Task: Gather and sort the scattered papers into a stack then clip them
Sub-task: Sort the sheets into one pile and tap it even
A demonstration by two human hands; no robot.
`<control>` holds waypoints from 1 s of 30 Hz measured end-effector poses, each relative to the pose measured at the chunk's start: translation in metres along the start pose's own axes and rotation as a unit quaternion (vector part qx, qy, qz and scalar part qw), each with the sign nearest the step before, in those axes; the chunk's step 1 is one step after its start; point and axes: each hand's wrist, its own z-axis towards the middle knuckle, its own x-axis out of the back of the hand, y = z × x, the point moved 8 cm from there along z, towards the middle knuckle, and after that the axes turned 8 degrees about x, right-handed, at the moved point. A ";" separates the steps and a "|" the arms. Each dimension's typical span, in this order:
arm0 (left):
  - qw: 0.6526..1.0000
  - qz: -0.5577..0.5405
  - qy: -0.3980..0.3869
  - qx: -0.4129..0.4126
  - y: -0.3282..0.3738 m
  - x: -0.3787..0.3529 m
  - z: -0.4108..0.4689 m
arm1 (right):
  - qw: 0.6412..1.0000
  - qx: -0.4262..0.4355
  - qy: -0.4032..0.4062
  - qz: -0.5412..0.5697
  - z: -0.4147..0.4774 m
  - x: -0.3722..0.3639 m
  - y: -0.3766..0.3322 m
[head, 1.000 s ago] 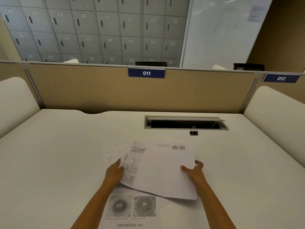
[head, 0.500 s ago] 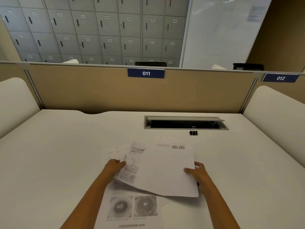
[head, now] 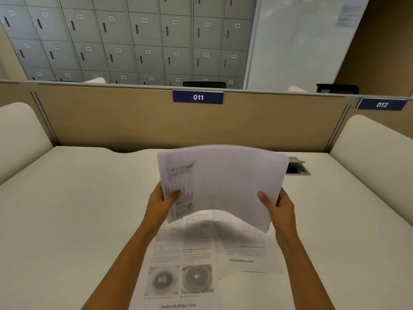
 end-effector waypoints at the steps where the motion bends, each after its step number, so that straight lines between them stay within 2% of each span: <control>1: 1.000 -0.008 -0.001 0.006 -0.002 0.000 0.000 | 1.000 -0.011 -0.010 0.001 -0.001 -0.002 0.004; 6: 0.999 0.012 -0.023 0.031 -0.018 -0.005 0.000 | 0.995 -0.079 -0.059 0.014 -0.013 -0.010 0.027; 16: 0.997 0.006 -0.042 0.066 -0.037 -0.004 0.006 | 0.995 -0.085 -0.059 0.008 -0.010 -0.007 0.041; 20: 0.993 0.039 -0.065 0.092 -0.050 -0.007 0.006 | 0.993 -0.091 -0.072 -0.020 -0.010 -0.009 0.049; 25: 0.992 0.075 -0.063 0.082 -0.031 -0.001 0.015 | 0.990 -0.117 -0.066 0.033 -0.006 -0.003 0.046; 30: 0.983 0.024 -0.077 0.168 -0.024 0.009 0.018 | 0.983 -0.137 -0.098 0.072 -0.011 0.000 0.044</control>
